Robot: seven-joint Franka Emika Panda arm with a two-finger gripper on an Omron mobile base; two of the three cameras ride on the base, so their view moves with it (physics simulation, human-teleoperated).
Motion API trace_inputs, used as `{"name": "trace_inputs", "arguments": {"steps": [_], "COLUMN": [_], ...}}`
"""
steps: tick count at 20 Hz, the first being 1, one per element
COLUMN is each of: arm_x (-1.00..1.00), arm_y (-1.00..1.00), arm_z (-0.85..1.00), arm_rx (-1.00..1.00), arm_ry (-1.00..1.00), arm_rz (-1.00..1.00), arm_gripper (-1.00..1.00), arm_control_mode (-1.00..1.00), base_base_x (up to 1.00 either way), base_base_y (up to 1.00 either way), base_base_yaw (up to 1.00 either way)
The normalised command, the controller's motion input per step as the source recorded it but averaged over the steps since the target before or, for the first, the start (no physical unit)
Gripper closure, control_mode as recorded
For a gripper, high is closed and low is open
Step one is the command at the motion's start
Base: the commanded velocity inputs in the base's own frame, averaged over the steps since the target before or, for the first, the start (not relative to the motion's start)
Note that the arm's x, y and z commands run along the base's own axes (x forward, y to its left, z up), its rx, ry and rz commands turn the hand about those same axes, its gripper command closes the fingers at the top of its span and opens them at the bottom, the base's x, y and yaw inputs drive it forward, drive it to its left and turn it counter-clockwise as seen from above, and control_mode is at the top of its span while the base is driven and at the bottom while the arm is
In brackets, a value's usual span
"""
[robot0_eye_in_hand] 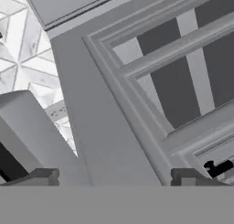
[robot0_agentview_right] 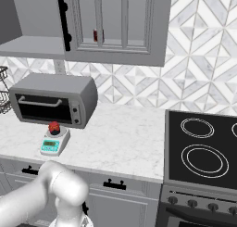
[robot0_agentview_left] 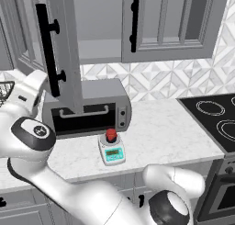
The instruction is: Pick the jam and place it on the digital scale for weighing, and close the cabinet.
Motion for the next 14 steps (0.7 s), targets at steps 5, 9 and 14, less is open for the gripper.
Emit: {"name": "trace_inputs", "arguments": {"steps": [5,9,14], "arm_x": [0.82,0.77,0.71], "arm_y": [-0.76,-0.76,-0.69], "arm_z": [0.17,0.1,0.01], "arm_rx": [0.29,0.29,0.27], "arm_ry": [0.14,0.14,0.04], "arm_rz": [-0.02,0.0,0.06], "arm_gripper": [-1.0,-1.0,-1.0], "arm_control_mode": [-1.0,-1.0,-1.0], "base_base_x": [0.0,0.0,0.0], "base_base_y": [0.0,0.0,0.0], "base_base_yaw": [0.0,0.0,0.0]}}
